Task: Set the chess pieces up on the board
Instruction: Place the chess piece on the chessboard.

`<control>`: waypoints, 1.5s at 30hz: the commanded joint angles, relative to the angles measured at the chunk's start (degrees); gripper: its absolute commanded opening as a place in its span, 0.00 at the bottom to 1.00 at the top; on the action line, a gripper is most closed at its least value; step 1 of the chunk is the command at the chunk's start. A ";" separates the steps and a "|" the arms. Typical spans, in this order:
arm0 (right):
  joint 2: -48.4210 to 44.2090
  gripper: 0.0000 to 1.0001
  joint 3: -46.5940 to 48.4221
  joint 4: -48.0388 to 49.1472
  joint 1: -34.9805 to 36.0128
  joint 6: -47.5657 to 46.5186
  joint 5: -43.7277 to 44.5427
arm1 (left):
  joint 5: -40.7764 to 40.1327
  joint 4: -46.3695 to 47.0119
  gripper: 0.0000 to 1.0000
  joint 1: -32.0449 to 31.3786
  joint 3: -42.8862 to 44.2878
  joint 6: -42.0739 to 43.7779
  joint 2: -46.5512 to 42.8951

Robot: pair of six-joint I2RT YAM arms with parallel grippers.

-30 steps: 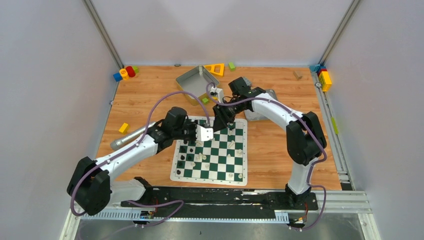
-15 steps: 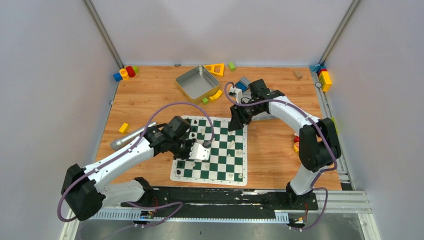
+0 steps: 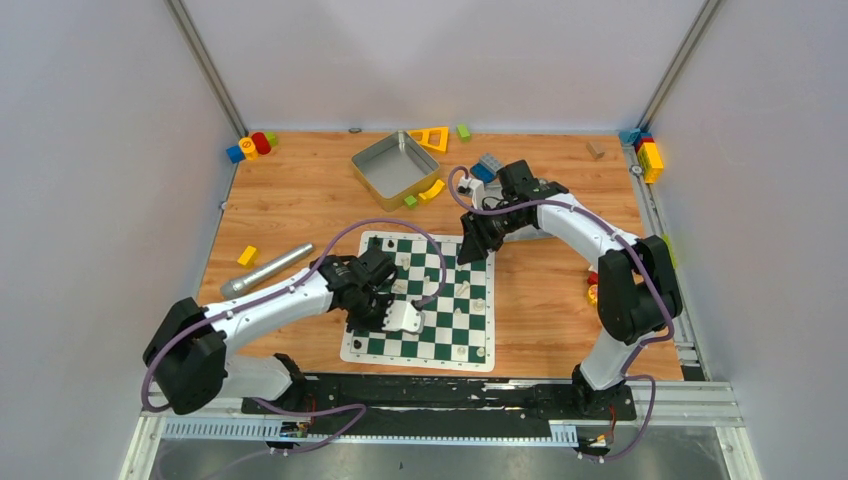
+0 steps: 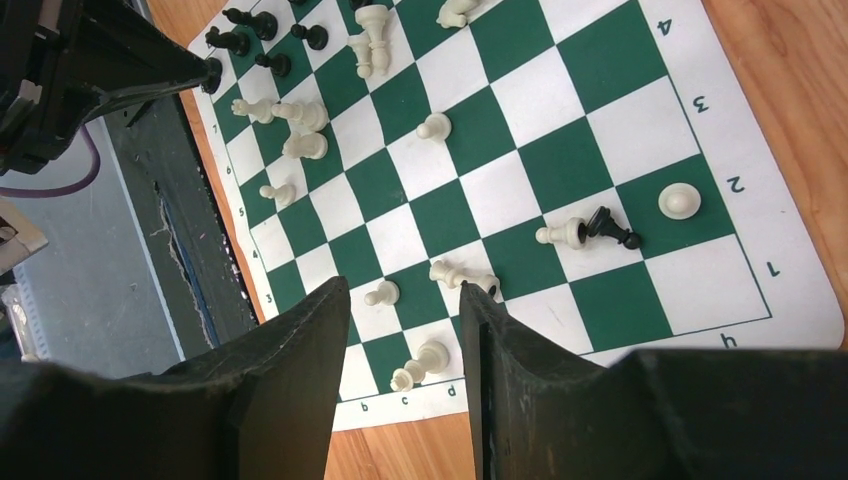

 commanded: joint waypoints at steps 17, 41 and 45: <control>-0.39 0.45 -0.37 0.73 -0.20 -2.00 -1.75 | -2.11 4.65 0.03 -0.99 0.91 -3.92 7.82; -0.13 0.43 0.35 3.95 -0.20 2.37 9.87 | -3.29 5.70 0.46 -1.69 2.42 -7.15 7.12; 0.97 0.43 1.65 4.93 -0.14 3.61 15.29 | -3.56 4.97 0.57 -1.68 3.41 -7.14 4.58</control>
